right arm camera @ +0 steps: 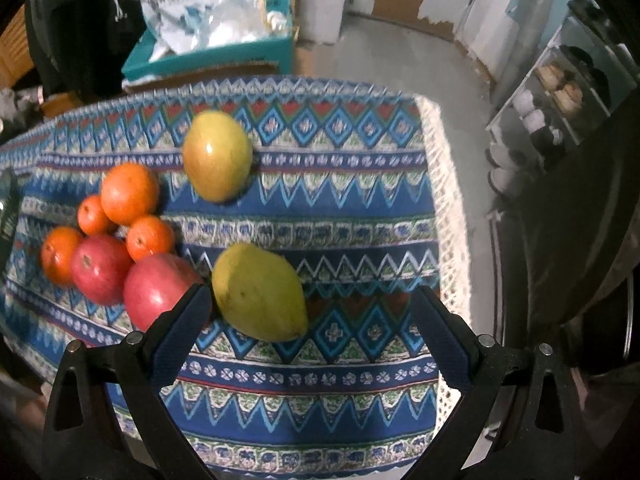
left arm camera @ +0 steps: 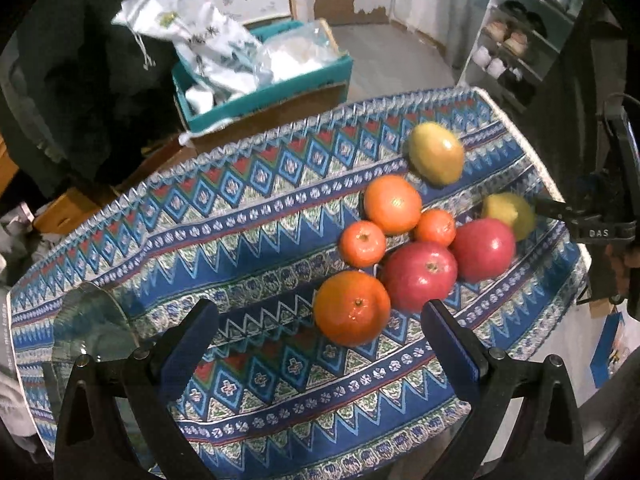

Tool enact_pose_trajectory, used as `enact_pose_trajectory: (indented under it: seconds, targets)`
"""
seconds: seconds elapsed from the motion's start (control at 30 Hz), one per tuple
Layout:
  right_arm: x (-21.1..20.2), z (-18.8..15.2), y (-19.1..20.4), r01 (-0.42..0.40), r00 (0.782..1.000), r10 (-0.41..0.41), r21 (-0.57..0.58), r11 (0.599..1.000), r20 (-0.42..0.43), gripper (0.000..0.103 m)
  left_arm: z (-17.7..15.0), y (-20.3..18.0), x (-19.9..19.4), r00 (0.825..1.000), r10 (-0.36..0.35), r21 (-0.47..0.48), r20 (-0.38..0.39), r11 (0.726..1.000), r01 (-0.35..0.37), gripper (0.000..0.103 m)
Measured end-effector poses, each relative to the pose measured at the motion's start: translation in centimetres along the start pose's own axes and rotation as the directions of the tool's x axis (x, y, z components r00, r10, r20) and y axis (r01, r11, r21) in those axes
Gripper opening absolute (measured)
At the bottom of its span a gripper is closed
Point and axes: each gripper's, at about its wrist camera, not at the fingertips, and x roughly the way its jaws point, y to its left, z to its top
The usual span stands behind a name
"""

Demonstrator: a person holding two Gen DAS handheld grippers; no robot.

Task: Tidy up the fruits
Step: 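Move the left tool to the large orange while the right tool approaches the green mango, then close the left tool on the orange while the right tool grasps the mango, lifting both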

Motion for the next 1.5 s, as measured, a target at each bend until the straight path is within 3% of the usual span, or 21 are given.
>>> enact_pose_trajectory:
  seconds: [0.17,0.3,0.67,0.83,0.97,1.27,1.37,1.5]
  targets:
    - [2.0,-0.2,0.5,-0.027,0.999,0.026,-0.025,0.999,-0.047,0.096,-0.1,0.6,2.7,0.997,-0.050,-0.047,-0.065,0.998,0.047,0.102]
    - [3.1,-0.2,0.6,-0.047,0.997,0.045,-0.027,0.999,-0.068,0.095,-0.1,0.5,4.1,0.995,-0.045,-0.036,-0.083,0.998,0.043,0.102]
    - [5.9,-0.1,0.2,-0.184,0.978,0.188,0.050,0.982,-0.093,0.090,-0.4,0.3,7.3,0.986,-0.079,-0.037,-0.144,0.997,0.075,0.102]
    - [7.6,0.3,0.6,-0.244,0.958,0.255,0.092,0.965,-0.130,0.077,-0.5,0.0,8.2,0.983,-0.091,-0.023,-0.161,0.996,0.088,0.102]
    - [7.8,0.8,2.1,-0.225,0.965,0.227,0.033,0.974,-0.129,0.064,-0.6,-0.2,9.1,0.979,-0.088,-0.017,-0.181,0.996,0.087,0.102]
    - [7.5,0.2,2.6,-0.188,0.977,0.191,0.036,0.981,-0.097,0.064,-0.5,-0.8,11.0,0.978,-0.077,0.019,-0.196,0.996,0.082,0.101]
    - [7.2,-0.3,2.1,-0.175,0.980,0.178,0.038,0.984,-0.092,0.064,-0.4,-0.8,11.5,0.975,-0.108,0.020,-0.192,0.993,0.114,0.092]
    - [6.7,-0.7,1.6,-0.154,0.985,0.156,0.034,0.987,-0.075,0.064,-0.2,-1.4,11.6,0.969,-0.159,0.022,-0.188,0.986,0.166,0.071]
